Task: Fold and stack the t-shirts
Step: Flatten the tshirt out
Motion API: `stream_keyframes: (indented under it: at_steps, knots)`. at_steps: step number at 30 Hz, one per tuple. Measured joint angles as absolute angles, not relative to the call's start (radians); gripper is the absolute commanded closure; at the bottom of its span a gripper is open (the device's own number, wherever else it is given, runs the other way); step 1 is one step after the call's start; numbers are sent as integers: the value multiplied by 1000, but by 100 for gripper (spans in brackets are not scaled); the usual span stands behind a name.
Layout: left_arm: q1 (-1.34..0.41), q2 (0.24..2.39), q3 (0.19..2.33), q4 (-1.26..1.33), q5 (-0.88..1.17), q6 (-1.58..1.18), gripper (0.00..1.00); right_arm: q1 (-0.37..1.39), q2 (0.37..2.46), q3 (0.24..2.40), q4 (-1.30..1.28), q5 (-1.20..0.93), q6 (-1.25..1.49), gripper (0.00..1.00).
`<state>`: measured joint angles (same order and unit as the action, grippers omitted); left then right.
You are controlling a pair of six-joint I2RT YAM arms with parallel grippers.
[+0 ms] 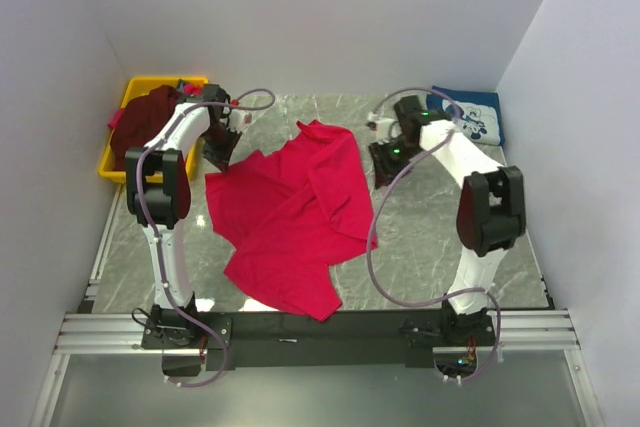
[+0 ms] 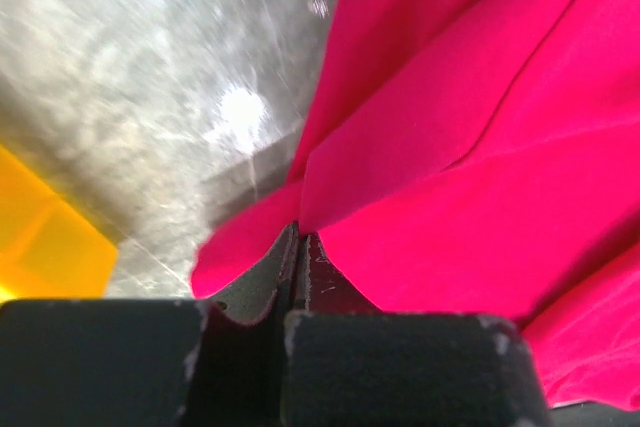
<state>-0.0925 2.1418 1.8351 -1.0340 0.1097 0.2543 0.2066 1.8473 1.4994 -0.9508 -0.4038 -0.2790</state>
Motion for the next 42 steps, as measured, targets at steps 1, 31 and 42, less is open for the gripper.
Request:
stream_keyframes:
  at_steps: [1, 31, 42]
  knots:
    - [-93, 2142, 1821, -1035, 107, 255, 100, 240, 1868, 1521, -936, -421, -247, 53]
    - [-88, 2135, 1770, -1025, 112, 268, 100, 433, 2186, 1686, -846, -435, -15, 100]
    - [-144, 1877, 1668, -983, 221, 326, 100, 20, 1738, 1280, -915, -280, -276, 100]
